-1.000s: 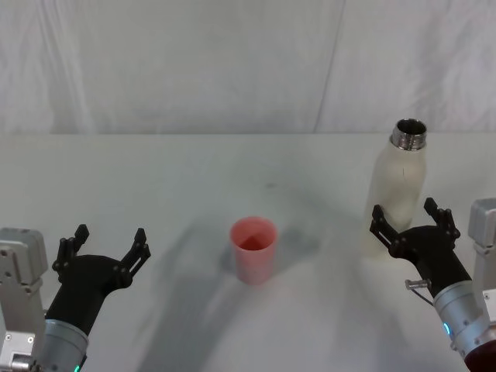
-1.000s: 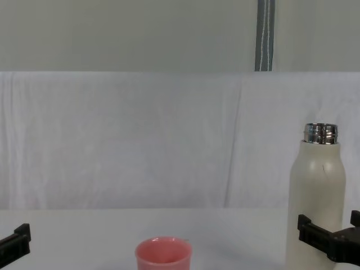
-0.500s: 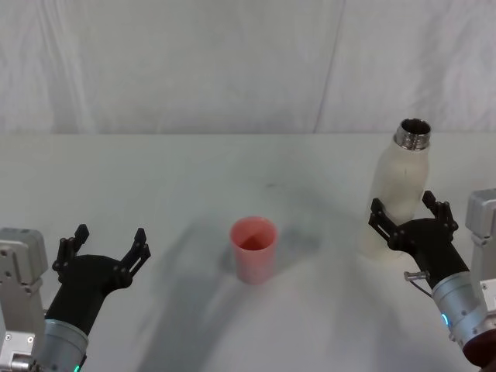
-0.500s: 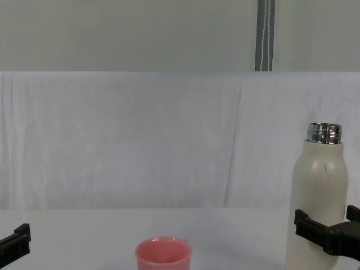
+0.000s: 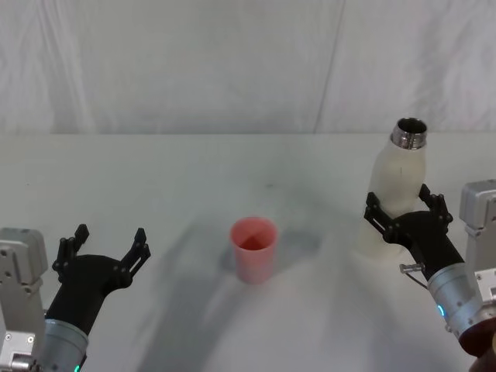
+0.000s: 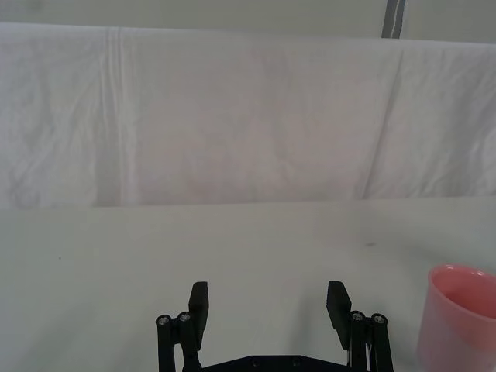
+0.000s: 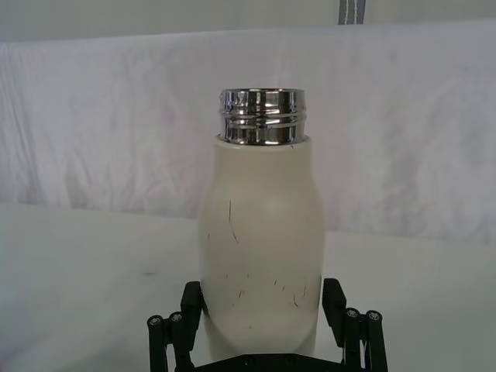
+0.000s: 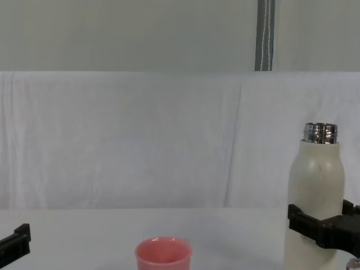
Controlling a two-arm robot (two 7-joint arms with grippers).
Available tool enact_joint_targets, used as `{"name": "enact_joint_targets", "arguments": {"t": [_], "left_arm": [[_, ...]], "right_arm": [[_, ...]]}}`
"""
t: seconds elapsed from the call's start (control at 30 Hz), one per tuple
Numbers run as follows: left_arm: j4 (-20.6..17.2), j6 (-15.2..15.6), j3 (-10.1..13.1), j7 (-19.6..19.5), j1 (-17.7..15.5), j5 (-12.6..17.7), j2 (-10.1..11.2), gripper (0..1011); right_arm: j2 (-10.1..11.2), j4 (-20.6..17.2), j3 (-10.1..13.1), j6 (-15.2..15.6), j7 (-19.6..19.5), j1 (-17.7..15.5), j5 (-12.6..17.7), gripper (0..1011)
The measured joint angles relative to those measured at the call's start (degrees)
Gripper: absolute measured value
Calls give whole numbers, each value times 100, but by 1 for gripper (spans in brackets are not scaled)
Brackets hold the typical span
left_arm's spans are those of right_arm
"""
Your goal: Grasp the thermos with one hand and pour water into the cup lid.
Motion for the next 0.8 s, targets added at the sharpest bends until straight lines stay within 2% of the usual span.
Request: {"name": "enact_joint_targets", "arguments": {"t": [0.8], "left_arm": [[0, 0, 0, 0, 0, 0, 0, 1001]], "right_arm": [[23, 258, -106, -16, 75, 282, -32, 1002]]}}
